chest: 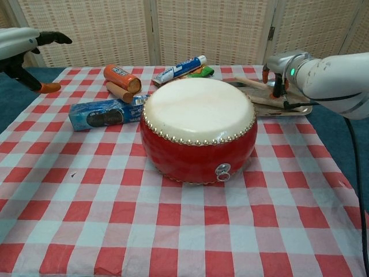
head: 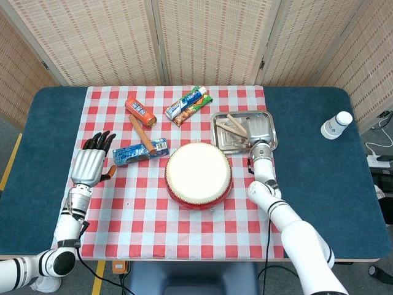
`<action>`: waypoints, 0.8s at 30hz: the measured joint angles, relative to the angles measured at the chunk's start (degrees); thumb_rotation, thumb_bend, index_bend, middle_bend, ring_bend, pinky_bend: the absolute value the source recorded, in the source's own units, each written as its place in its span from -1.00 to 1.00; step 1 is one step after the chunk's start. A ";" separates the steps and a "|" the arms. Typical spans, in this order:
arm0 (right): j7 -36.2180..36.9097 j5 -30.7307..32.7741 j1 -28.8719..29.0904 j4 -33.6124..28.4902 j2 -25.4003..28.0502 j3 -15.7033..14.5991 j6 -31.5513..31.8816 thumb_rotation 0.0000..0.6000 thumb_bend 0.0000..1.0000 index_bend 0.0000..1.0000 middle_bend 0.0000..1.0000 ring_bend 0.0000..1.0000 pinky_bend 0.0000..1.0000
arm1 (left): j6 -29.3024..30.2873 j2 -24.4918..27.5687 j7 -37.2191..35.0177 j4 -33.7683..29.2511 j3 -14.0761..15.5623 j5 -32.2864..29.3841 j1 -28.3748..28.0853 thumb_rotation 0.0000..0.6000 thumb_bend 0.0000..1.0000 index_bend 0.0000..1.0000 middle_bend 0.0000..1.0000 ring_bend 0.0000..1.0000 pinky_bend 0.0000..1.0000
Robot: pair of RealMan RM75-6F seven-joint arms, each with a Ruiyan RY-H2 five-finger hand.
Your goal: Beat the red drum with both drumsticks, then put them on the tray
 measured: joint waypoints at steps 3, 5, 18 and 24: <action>-0.82 -0.62 0.66 1.62 -0.97 2.41 -0.66 1.00 -0.72 -1.00 -0.36 -0.53 -0.40 | -0.13 0.10 -0.25 0.13 0.07 0.27 0.19 1.00 -0.29 -1.00 -1.00 -1.00 -0.74; -1.18 -1.46 0.76 1.95 -1.08 3.60 -0.94 1.00 -0.73 -1.00 -0.37 -0.55 -0.40 | -0.31 0.14 -0.25 0.26 0.11 0.39 0.20 1.00 -0.29 -1.00 -1.00 -1.00 -0.74; -2.03 -5.78 -1.63 -1.05 2.01 7.06 -0.30 1.00 -0.87 -1.00 -0.39 -0.58 -0.41 | -0.21 0.11 -0.62 0.10 -0.25 1.30 0.35 1.00 -0.29 -1.00 -1.00 -1.00 -0.74; -1.65 -7.23 -3.09 -6.33 4.97 7.66 0.86 1.00 -0.87 -0.85 -0.39 -0.50 -0.37 | -0.05 0.68 -0.66 -0.19 -0.05 2.20 0.67 1.00 -0.29 -1.00 -1.00 -1.00 -0.74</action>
